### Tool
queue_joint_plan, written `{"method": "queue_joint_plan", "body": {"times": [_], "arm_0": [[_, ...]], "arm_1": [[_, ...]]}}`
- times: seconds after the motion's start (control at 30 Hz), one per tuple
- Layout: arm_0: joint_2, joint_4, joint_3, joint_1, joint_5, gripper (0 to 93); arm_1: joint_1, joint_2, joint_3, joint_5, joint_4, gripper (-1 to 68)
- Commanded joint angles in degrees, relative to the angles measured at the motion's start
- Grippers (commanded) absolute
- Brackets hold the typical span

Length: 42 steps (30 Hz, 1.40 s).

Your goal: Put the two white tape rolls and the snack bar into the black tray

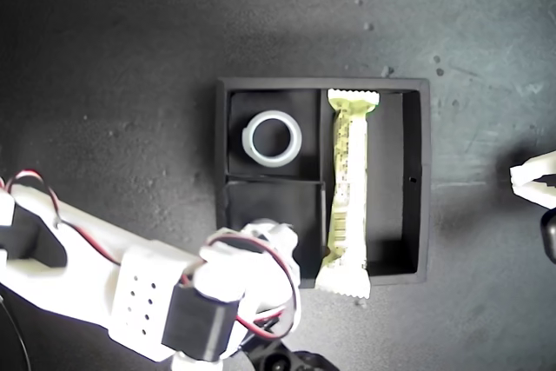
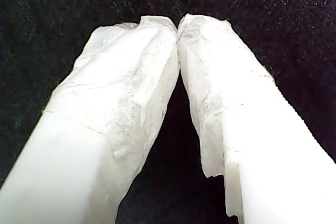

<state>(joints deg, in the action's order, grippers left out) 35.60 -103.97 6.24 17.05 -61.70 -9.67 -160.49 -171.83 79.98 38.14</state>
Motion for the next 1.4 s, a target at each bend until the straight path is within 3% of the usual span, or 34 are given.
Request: {"method": "queue_joint_plan", "body": {"times": [0.0,0.2,0.37,0.5,0.6,0.87,1.07,1.23,1.37], "arm_0": [[5.54,-1.05,0.70,0.70,-0.53,16.0],[14.41,-1.14,7.82,-0.18,0.88,14.3],[33.93,-1.14,23.47,-4.22,3.16,6.9],[51.94,-1.14,42.10,-8.96,2.99,0.1],[64.16,0.18,57.48,-12.22,2.20,0.1],[101.16,17.58,105.21,-20.39,-0.35,0.1],[108.81,23.12,120.59,-21.27,-2.20,0.1],[119.09,30.23,135.88,-21.71,-4.13,0.1],[128.06,32.17,145.81,-21.97,-5.71,0.1]], "arm_1": [[-0.44,-0.79,0.97,0.00,-0.35,-0.5],[-0.26,-0.88,1.14,-0.09,0.00,-0.5],[1.14,-4.48,-0.35,-0.88,1.14,-0.5],[2.55,-23.29,-7.12,-0.44,9.67,-0.5],[3.16,-31.38,-7.12,0.00,18.19,-0.5],[7.56,-31.38,-7.12,-0.35,24.70,-0.3],[10.99,-31.29,-7.12,6.68,38.67,-0.1],[8.96,-30.67,-7.12,8.88,38.85,-0.1],[11.69,-31.11,-7.12,5.80,38.76,0.0]]}}
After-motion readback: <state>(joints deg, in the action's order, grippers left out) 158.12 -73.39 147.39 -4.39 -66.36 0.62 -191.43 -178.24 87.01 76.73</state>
